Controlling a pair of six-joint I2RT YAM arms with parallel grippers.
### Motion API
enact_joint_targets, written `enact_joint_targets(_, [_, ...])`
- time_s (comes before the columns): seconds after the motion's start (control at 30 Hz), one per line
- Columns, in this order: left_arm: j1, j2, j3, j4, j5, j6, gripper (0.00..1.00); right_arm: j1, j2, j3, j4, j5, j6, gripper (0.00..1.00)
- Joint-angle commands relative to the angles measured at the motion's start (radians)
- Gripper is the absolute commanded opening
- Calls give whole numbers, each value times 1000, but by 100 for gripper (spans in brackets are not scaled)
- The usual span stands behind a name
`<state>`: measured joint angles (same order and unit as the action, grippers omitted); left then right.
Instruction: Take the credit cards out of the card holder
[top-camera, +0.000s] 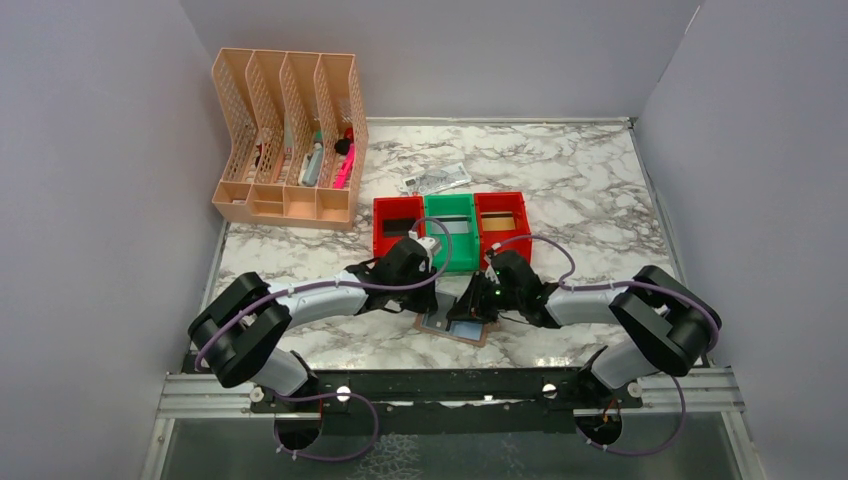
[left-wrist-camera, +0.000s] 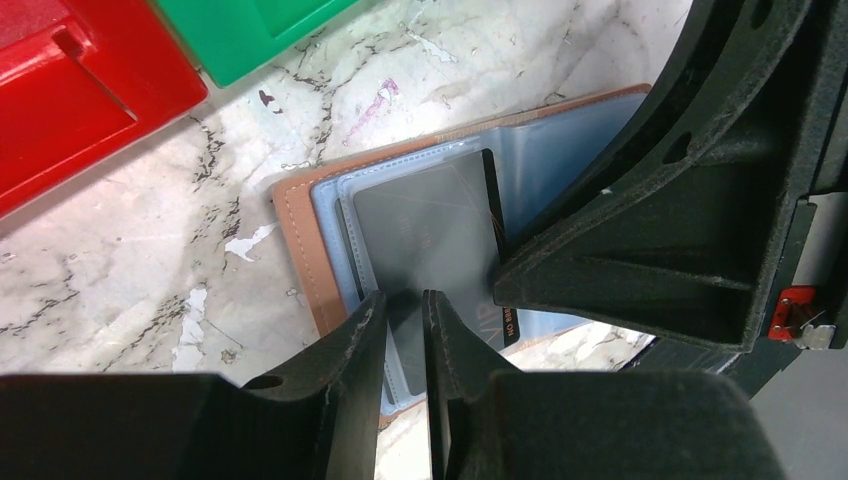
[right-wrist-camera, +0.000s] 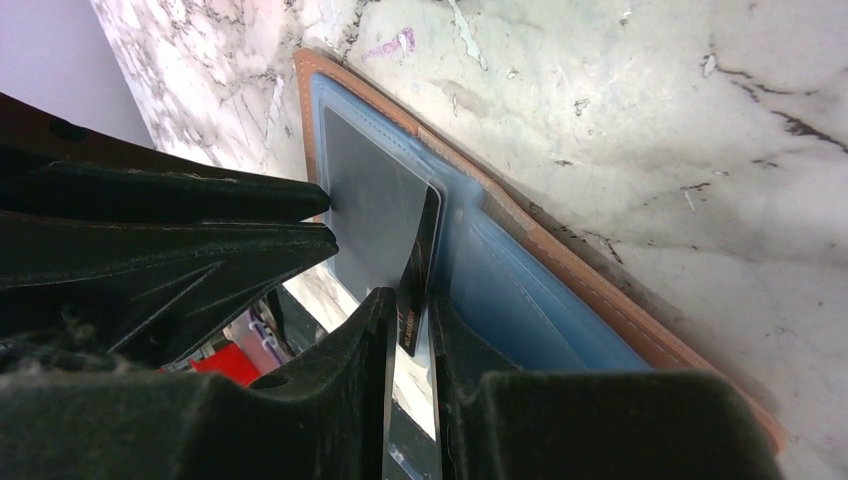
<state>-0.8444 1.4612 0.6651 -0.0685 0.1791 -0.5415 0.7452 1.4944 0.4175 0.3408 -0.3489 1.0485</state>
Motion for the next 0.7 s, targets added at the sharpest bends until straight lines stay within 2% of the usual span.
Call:
enact_joint_targets(0.0, [-11, 23, -31, -22, 46, -6, 22, 2, 34, -17, 43, 9, 18, 24])
enact_joint_targets(0.5, [-13, 15, -45, -21, 74, -8, 19, -4, 89, -52, 236, -70, 100, 16])
enact_joint_targets(0.6, [-15, 14, -47, -22, 76, -6, 19, -6, 78, -68, 266, -68, 113, 11])
enact_joint_targets(0.67, [-15, 5, -52, -21, 69, -10, 18, -8, 68, -79, 285, -62, 121, 1])
